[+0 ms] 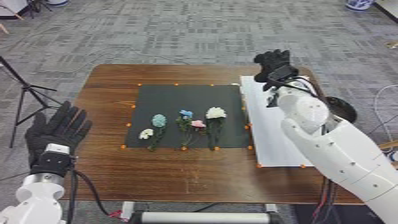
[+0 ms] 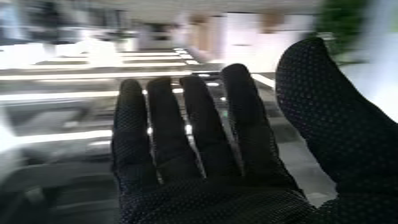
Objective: Arrange flowers
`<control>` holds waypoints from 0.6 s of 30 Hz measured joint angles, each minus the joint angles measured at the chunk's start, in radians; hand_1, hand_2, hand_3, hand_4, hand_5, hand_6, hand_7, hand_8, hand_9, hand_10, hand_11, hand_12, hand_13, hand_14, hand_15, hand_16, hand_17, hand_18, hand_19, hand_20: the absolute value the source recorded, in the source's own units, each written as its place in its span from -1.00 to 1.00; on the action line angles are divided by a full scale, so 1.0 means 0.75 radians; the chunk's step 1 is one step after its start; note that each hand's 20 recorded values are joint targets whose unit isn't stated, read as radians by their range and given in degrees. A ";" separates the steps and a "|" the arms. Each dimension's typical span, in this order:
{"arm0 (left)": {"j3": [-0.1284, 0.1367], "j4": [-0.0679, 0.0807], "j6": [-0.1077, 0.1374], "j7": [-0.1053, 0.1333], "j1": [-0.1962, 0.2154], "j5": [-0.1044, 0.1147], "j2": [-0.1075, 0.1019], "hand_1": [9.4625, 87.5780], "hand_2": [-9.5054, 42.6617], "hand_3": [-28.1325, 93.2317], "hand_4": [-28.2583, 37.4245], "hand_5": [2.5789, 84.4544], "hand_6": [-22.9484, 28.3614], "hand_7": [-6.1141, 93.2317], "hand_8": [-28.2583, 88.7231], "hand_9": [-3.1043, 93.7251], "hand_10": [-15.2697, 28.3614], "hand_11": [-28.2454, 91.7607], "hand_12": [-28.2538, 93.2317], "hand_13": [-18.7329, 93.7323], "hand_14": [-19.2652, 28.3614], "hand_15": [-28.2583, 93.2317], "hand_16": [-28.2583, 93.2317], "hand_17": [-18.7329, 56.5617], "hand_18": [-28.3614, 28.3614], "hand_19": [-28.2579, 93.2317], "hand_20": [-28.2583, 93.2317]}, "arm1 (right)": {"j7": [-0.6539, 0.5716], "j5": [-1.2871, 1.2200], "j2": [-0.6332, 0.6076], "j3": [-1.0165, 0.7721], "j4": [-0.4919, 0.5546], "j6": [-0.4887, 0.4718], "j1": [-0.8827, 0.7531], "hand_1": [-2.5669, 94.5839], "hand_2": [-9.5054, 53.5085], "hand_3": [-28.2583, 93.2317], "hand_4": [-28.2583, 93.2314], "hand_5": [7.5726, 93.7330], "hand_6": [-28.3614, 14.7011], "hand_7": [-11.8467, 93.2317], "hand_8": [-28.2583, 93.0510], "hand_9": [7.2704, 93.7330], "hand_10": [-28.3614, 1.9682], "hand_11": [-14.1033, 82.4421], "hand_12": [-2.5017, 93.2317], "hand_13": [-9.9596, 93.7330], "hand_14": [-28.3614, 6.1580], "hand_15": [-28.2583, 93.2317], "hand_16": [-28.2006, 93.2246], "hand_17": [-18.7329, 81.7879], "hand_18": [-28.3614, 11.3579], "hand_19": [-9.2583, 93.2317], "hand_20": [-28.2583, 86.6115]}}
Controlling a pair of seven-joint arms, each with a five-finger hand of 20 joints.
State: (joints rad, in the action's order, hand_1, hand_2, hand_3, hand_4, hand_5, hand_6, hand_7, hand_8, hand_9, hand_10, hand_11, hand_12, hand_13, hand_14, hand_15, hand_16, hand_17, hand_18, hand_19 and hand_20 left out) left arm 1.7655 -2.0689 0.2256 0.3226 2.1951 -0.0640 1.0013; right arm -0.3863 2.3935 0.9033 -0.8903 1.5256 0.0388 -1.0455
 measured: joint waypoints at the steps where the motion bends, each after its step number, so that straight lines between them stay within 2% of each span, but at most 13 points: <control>1: 0.000 0.000 0.000 0.000 0.000 -0.004 -0.002 -0.62 -0.01 0.60 -1.00 -0.02 0.21 -0.61 -0.68 -0.26 0.39 -0.21 -0.42 -0.27 0.45 -0.14 -0.64 -0.67 0.43 -0.09 -0.38 | -0.013 -0.013 -0.003 -0.047 -0.001 -0.074 -0.004 -0.19 -1.00 0.90 -1.00 -0.22 0.14 -0.45 -0.74 -0.31 -0.18 -0.46 -0.67 -0.42 -0.37 0.10 -0.45 -0.42 -0.55 0.29 -0.22; 5: -0.004 0.001 0.000 0.000 -0.007 -0.008 -0.008 -0.62 -0.01 0.60 -1.00 -0.02 0.21 -0.61 -0.68 -0.27 0.38 -0.21 -0.42 -0.27 0.45 -0.13 -0.63 -0.68 0.43 -0.09 -0.38 | -0.078 -0.082 -0.049 -0.096 -0.008 -0.399 0.015 -0.20 -1.00 0.90 -1.00 -0.27 0.13 -0.48 -0.74 -0.35 -0.14 -0.47 -0.69 -0.42 -0.32 0.08 -0.48 -0.42 -0.55 0.29 -0.24; 7: -0.010 0.002 -0.001 0.001 -0.011 -0.008 -0.014 -0.62 -0.01 0.60 -1.00 -0.02 0.20 -0.61 -0.68 -0.27 0.38 -0.22 -0.42 -0.27 0.45 -0.13 -0.63 -0.68 0.43 -0.09 -0.38 | -0.089 -0.109 -0.067 -0.083 -0.028 -0.458 0.025 -0.19 -1.00 0.90 -1.00 -0.29 0.13 -0.48 -0.73 -0.37 -0.13 -0.47 -0.70 -0.42 -0.32 0.09 -0.49 -0.42 -0.55 0.29 -0.25; 11: -0.021 0.002 -0.001 0.001 -0.018 -0.008 -0.021 -0.62 -0.02 0.61 -1.00 -0.16 0.16 -0.61 -0.69 -0.36 0.33 -0.22 -0.42 -0.28 0.43 -0.14 -0.64 -0.68 0.43 -0.08 -0.38 | -0.090 -0.132 -0.065 -0.055 -0.108 -0.453 0.038 -0.18 -1.00 0.90 -1.00 -0.42 0.10 -0.50 -0.72 -0.53 -0.10 -0.49 -0.74 -0.39 -0.26 0.10 -0.50 -0.39 -0.55 0.31 -0.26; 13: -0.028 0.002 0.004 0.003 -0.024 -0.009 -0.023 -0.61 -0.02 0.61 -1.00 -0.17 0.16 -0.60 -0.69 -0.38 0.31 -0.22 -0.42 -0.28 0.43 -0.13 -0.63 -0.68 0.43 -0.08 -0.38 | -0.090 -0.138 -0.058 -0.052 -0.132 -0.439 0.038 -0.18 -1.00 0.90 -1.00 -0.43 0.10 -0.51 -0.72 -0.53 -0.05 -0.48 -0.75 -0.37 -0.25 0.10 -0.50 -0.38 -0.55 0.32 -0.26; 18: -0.036 0.001 0.027 0.003 -0.034 -0.034 -0.024 -0.61 -0.03 0.60 -1.00 -0.13 0.17 -0.59 -0.69 -0.36 0.33 -0.22 -0.42 -0.27 0.43 -0.12 -0.63 -0.68 0.43 -0.08 -0.38 | -0.063 -0.138 -0.041 -0.017 -0.169 -0.365 0.050 -0.15 -1.00 0.89 -1.00 -0.48 0.07 -0.52 -0.72 -0.51 0.04 -0.44 -0.77 -0.37 -0.21 0.11 -0.49 -0.38 -0.53 0.35 -0.26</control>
State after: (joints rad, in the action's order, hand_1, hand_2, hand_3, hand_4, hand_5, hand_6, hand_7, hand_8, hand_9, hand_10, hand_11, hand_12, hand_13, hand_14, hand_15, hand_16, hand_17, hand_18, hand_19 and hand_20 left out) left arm 1.7386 -2.0681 0.2460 0.3252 2.1693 -0.0896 0.9830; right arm -0.4336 2.2900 0.8723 -0.9031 1.3991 -0.2349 -1.0076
